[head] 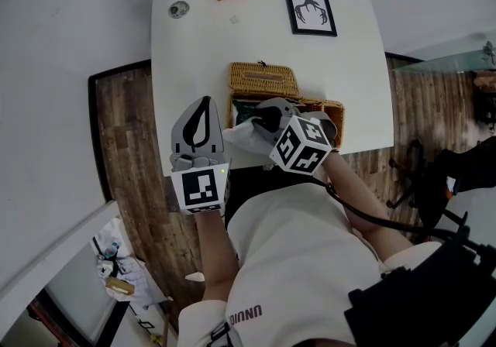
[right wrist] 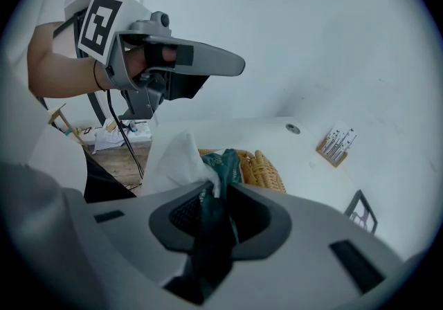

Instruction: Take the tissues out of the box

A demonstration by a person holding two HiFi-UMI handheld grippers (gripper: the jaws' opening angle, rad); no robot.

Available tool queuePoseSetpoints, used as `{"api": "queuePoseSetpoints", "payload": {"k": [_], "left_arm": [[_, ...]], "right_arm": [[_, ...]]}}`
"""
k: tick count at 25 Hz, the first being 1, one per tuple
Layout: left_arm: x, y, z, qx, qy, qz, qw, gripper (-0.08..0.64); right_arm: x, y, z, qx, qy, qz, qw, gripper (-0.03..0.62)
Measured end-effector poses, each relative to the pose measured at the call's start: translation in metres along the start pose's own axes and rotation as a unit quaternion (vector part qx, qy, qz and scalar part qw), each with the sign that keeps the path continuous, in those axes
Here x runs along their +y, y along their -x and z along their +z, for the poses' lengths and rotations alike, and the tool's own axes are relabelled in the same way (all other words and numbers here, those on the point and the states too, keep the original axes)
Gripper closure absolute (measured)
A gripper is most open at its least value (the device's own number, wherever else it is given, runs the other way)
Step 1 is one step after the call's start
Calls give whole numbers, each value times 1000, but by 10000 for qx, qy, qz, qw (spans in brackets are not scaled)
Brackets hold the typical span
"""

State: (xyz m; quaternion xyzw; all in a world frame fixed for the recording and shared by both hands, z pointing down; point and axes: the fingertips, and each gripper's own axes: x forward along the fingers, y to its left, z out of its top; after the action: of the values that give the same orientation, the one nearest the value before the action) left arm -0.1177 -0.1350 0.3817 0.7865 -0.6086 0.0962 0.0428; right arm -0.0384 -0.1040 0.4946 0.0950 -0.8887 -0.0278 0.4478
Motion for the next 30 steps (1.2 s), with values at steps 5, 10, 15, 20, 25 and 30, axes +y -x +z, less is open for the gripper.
{"api": "queuePoseSetpoints", "payload": {"k": [5,10,15,20,25,30], "left_arm": [[-3,-1,-8,47,103,-21,9999,548],[-9,-3,-22,209,85,-147,9996,548],[-11,-4,-29,295,100,-177,9994,548],[-11,-4,-37,386,121,-191,9990,548],[-12,-4,-39,427,125,-208,9988,548],[-13,-5,-39,420,98,-206,9989,548]], "right_arm": [[0,3,2,-82,21,-89,9999,505],[0,7,3,-141,33,-159,9998,505],[0,9,4,-174,59,-205,9996,505],[-1,13,6,-236,77,-274,9993,505],[-2,17,8,-279,87,-347,9990,505],[-3,19,9,-321,85,-403,9986,505]]}}
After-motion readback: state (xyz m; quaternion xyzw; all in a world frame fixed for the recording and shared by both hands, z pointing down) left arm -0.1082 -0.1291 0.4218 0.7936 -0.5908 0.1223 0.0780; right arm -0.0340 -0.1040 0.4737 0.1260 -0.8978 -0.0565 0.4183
